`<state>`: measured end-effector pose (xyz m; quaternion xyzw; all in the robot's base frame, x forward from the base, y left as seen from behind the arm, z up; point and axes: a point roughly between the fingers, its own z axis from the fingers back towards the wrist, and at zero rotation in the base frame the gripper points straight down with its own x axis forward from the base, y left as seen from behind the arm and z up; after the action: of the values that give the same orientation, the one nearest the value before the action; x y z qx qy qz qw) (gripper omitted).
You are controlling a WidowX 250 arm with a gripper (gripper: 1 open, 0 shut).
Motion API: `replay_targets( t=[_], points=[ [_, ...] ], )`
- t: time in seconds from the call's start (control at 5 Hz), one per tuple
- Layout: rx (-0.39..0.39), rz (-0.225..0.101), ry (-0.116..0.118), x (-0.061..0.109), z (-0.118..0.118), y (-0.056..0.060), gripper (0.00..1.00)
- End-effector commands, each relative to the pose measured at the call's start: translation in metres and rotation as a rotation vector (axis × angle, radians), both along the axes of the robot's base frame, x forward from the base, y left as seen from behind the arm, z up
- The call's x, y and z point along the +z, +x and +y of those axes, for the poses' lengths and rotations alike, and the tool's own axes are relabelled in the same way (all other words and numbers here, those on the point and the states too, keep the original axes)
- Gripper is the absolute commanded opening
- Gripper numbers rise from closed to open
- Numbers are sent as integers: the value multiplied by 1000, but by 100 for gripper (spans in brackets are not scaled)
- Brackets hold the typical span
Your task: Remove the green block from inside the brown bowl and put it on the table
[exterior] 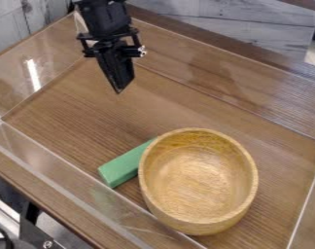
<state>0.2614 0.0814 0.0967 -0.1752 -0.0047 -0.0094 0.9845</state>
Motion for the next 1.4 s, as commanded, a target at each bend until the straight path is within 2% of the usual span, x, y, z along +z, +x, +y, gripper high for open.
replay_targets(
  t=[0.0, 0.6, 1.2],
  points=[
    [12, -65, 24, 13, 10, 11, 0],
    [10, -79, 20, 8, 17, 20, 0],
    [-89, -93, 14, -12, -15, 50, 0]
  ],
)
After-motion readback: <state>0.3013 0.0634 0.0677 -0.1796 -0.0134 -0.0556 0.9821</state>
